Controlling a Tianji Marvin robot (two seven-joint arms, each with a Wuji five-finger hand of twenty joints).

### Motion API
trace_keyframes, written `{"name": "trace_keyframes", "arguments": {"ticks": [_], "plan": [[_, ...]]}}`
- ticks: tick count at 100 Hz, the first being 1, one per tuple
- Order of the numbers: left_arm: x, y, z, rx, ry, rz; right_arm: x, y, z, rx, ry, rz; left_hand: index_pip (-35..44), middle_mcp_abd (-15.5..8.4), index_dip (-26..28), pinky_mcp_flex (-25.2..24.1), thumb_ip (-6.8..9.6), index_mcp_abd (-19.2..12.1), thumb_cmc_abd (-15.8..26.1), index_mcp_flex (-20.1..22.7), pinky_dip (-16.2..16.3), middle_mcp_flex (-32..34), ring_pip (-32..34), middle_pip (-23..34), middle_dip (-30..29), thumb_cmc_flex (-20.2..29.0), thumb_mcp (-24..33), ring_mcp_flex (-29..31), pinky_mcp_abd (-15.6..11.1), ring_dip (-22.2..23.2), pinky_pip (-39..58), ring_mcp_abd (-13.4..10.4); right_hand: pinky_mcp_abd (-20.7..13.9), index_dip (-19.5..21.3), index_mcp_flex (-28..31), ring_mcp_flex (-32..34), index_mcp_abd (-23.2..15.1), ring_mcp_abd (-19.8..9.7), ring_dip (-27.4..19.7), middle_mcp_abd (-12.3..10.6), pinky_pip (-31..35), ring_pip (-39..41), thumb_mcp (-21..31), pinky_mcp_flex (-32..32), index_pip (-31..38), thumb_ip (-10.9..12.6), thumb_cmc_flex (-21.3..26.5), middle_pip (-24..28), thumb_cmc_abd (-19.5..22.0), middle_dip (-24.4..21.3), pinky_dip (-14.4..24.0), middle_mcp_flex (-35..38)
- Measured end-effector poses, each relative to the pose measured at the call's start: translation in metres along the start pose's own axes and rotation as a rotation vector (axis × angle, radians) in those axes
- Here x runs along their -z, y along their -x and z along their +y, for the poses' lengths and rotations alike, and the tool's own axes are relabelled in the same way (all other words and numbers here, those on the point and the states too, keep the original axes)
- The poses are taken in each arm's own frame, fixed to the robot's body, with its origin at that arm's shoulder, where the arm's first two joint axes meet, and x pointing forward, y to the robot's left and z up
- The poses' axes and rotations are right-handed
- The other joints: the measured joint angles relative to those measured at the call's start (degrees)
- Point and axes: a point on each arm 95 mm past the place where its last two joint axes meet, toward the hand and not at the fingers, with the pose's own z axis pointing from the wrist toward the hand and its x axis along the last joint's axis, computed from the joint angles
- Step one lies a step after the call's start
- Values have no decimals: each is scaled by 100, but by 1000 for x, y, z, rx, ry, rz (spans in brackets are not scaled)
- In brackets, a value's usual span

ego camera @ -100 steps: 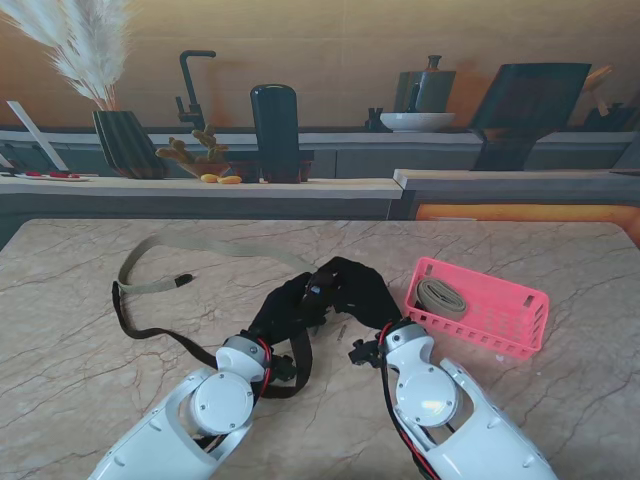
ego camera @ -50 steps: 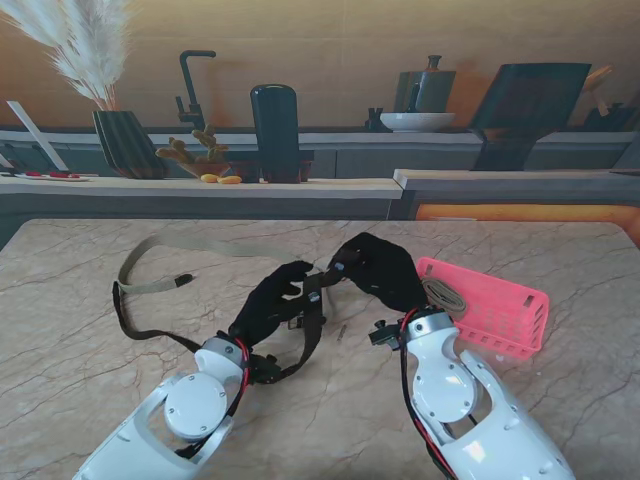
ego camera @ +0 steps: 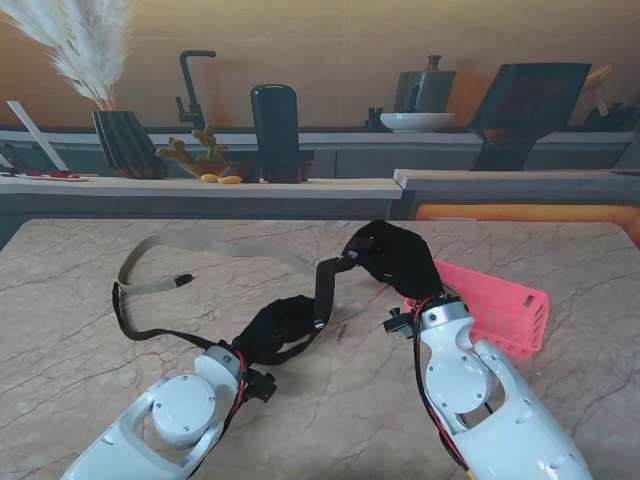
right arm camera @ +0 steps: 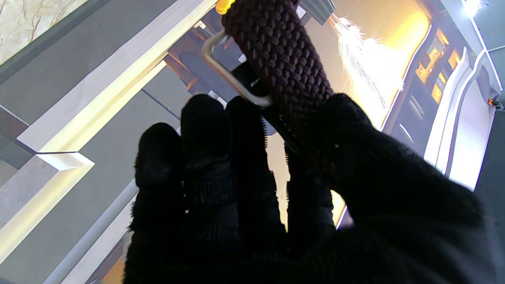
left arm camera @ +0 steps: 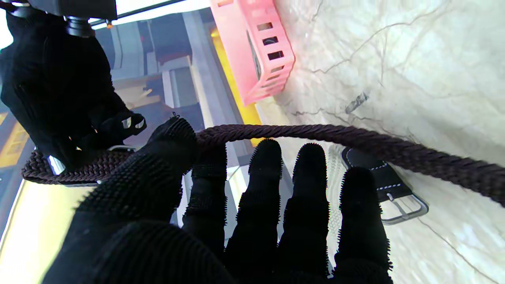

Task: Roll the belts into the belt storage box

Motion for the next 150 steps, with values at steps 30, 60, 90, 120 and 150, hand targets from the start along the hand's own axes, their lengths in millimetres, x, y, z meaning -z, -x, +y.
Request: {"name": "trace_keyframes", "arguments": {"ticks": [30, 60, 90, 120, 150], "plan": [[2, 0, 9, -76, -33, 47, -4, 1, 4, 14, -1, 2, 919, -122, -394, 712, -61, 55, -79, 283, 251, 1256, 1166, 530, 615, 556, 40, 1115, -63, 207, 981, -50, -3, 0, 0, 0, 0, -8, 0, 0, -1, 0, -11, 0, 0, 0, -1, 24, 0, 23, 0, 0], [11, -14, 7, 59, 92, 1, -2, 6, -4, 84, -32, 52, 1362, 40, -239, 1363, -104, 807, 91, 275, 506, 1627, 2574, 1695, 1095, 839, 52, 1781, -46, 786, 1768, 60, -55, 0, 0, -1, -13, -18, 0, -13, -103, 0, -63, 0, 0, 0, -1, 31, 5, 23, 0, 0], [21, -32, -14, 253, 80, -161, 7, 17, -14, 134, -70, 120, 1423, 129, -215, 1357, -104, 965, 213, 273, 619, 1631, 2830, 2015, 1452, 993, -147, 1781, 45, 1130, 1848, 129, -63, 0, 0, -37, -56, -47, 0, -99, -184, -67, -102, -161, 0, 0, -1, -51, 5, 23, 0, 0], [14, -45, -24, 398, 73, -254, 10, 21, -23, 151, -118, 199, 1520, 245, -215, 1353, -104, 1182, 213, 273, 681, 1630, 2955, 2164, 1466, 998, -147, 1781, 166, 1189, 1874, 241, -65, -12, 0, -60, -263, -195, -2, -249, -468, -208, -248, -390, 0, 0, -4, -147, 5, 23, 0, 1], [8, -61, -29, 457, 68, -229, 12, 24, -27, 205, -134, 295, 1860, 253, 350, 1353, -104, 1253, -120, 271, 789, 1627, 3266, 2577, 1615, 458, 880, 1781, 195, 1287, 2001, 242, -65, -24, -59, -284, -953, -392, -24, -534, -915, -582, -327, -751, 0, -5, -320, -444, 5, 20, -2, -63]]}}
